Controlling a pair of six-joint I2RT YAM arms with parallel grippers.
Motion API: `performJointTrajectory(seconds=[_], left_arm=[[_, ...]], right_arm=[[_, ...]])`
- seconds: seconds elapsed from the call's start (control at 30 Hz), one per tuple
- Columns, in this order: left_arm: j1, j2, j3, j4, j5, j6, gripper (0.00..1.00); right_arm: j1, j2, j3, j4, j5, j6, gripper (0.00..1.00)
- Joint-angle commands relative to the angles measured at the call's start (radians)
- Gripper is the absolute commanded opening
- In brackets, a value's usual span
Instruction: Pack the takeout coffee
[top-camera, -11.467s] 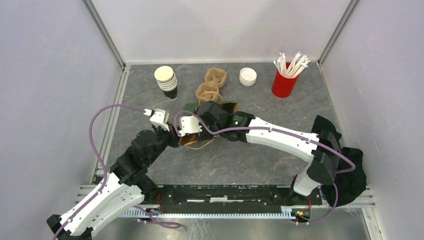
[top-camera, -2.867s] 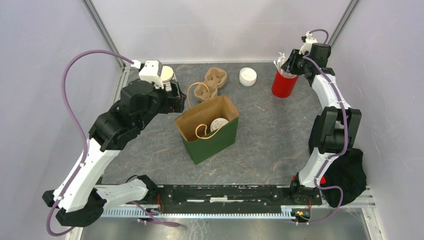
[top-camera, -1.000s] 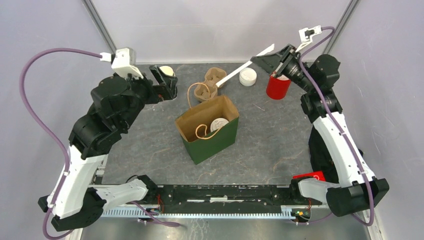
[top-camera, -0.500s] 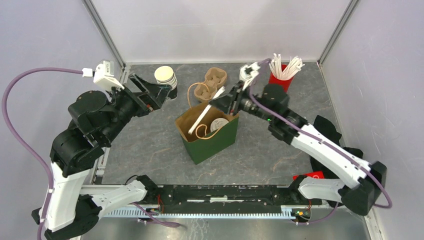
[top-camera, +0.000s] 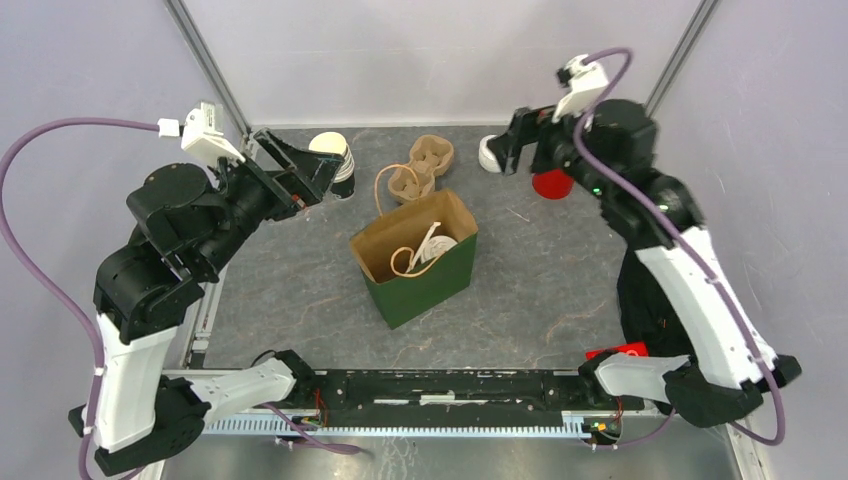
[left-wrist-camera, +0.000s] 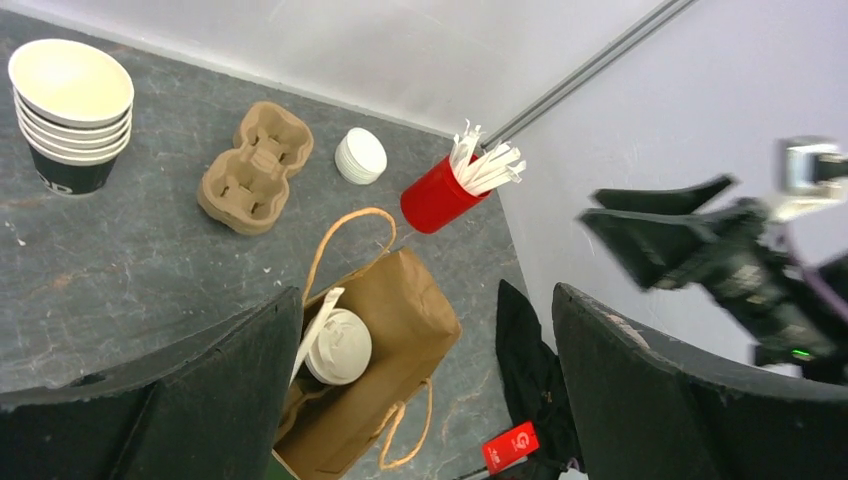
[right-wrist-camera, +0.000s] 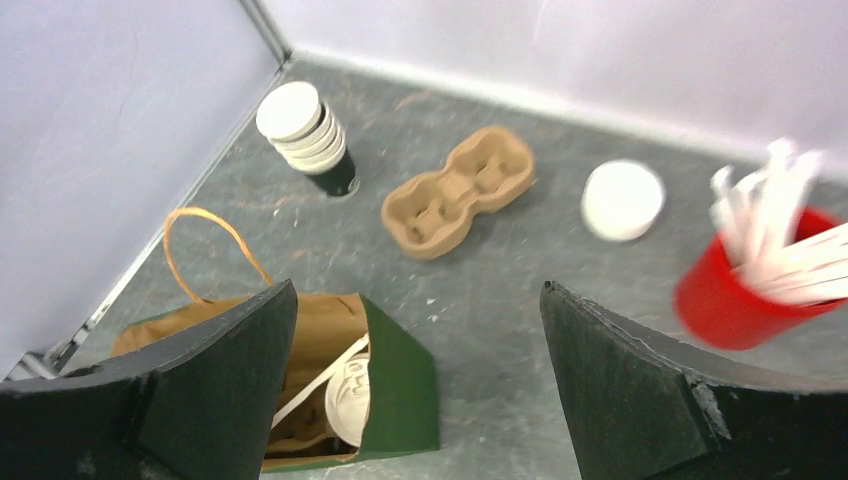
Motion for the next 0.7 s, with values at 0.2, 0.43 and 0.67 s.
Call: performJointTrajectory(seconds=[0.2, 0.43, 0.67], left_arm=[[-0.002, -0.006, 0.111, 0.105, -0.034, 0.185, 1.0], [-0.003, -0.005, 0.162, 0.136, -0.073, 0.248, 1.0], [-0.002, 0.008, 0.17, 0.131, -0.061, 0.241, 1.0]], right_arm=[[-0.007, -0.141, 0.384, -0.39, 0.128, -0.216, 0.98], [-0.007, -0.233, 0.394, -0.399, 0.261, -0.179, 0.98], [-0.008, -0.24, 0.428, -0.403, 0.29, -0.173, 0.98]])
